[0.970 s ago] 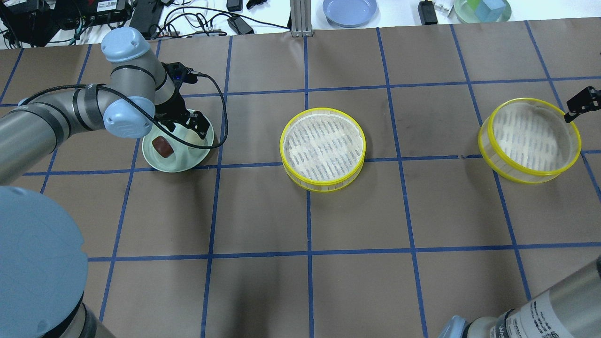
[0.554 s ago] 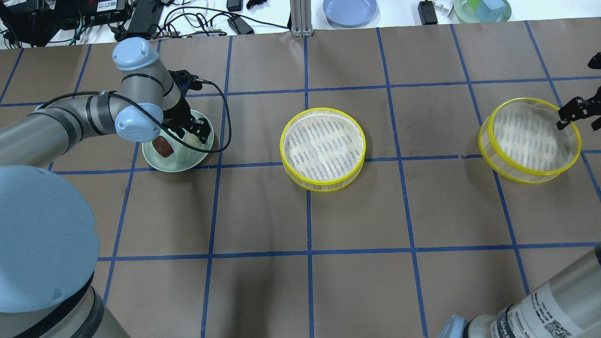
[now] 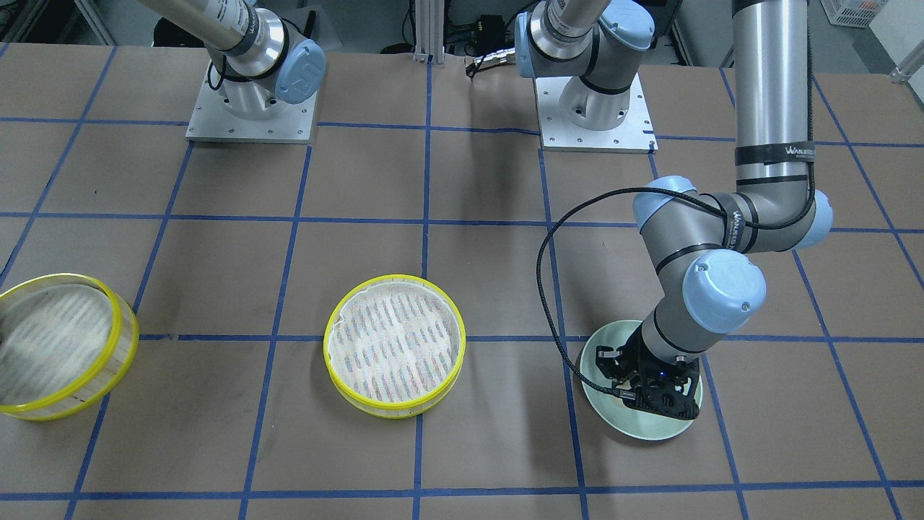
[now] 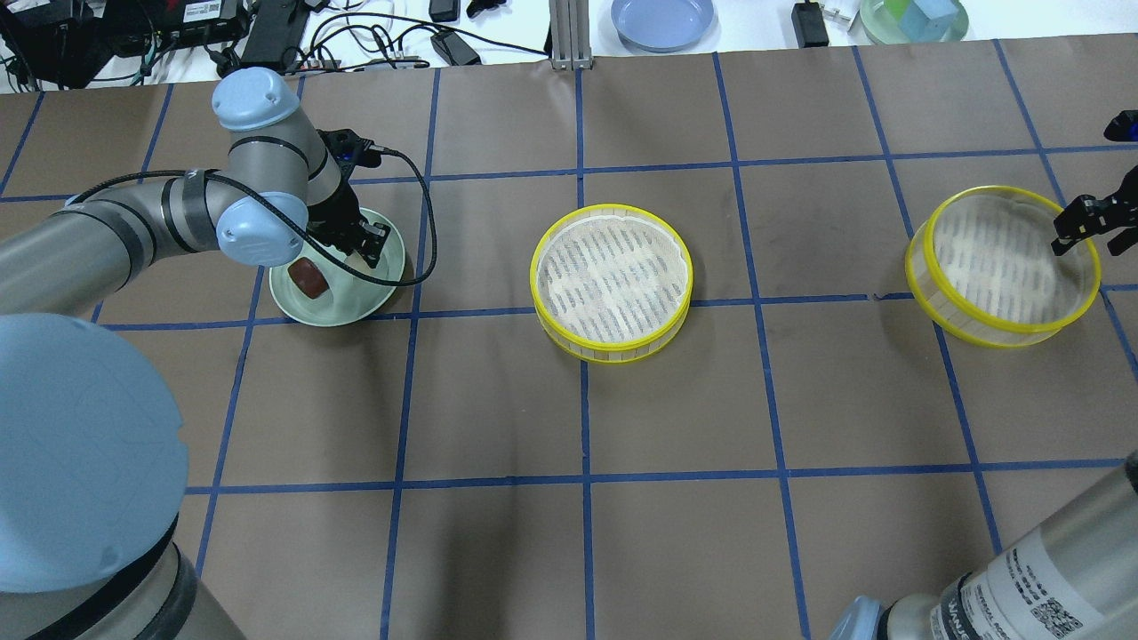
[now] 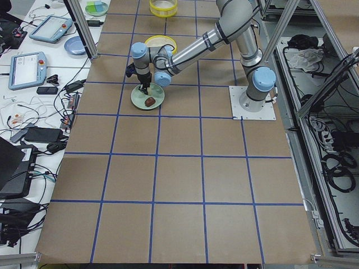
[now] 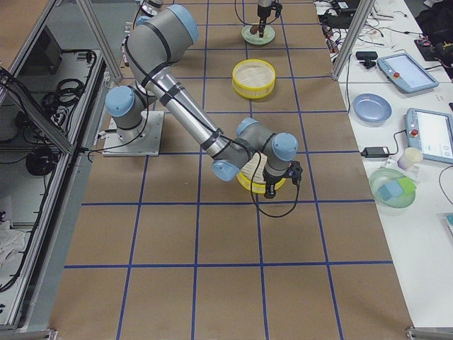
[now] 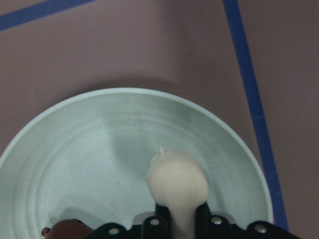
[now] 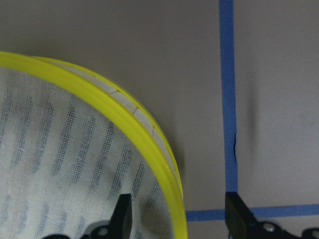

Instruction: Stack buns with steamer

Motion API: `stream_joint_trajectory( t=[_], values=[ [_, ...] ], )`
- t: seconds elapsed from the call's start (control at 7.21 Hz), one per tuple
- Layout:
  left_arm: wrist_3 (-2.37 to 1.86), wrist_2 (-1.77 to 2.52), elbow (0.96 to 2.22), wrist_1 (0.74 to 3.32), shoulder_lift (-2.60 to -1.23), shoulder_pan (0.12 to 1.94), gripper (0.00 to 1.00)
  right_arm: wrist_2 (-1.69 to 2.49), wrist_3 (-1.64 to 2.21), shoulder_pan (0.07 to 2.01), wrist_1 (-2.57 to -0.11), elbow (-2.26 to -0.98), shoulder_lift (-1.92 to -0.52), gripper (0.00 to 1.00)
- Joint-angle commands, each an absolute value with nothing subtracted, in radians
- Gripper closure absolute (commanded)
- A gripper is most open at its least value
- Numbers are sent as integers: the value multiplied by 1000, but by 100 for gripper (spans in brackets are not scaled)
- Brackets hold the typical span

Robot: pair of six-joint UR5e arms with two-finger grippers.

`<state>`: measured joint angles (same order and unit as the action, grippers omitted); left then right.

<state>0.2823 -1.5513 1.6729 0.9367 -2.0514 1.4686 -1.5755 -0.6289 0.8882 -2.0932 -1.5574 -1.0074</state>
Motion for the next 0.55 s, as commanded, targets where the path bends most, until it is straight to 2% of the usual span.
stream_joint_trajectory(
  t=[0.0, 0.14, 0.28, 0.42],
  values=[
    [17, -1461, 1603, 1017, -1982, 1540, 100, -1575, -629, 888, -2089, -1559, -1005, 59],
    [-149, -1433, 1585, 1017, -1968, 1598, 100, -1572, -629, 888, -2083, -1559, -1006, 72],
    [-229, -1317, 1586, 1011, -1968, 1632, 100, -1574, -629, 888, -2077, -1557, -1008, 89],
    [-289, -1240, 1600, 1005, -1986, 1664, 100, -1575, -629, 888, -2069, -1555, -1017, 92]
  ],
)
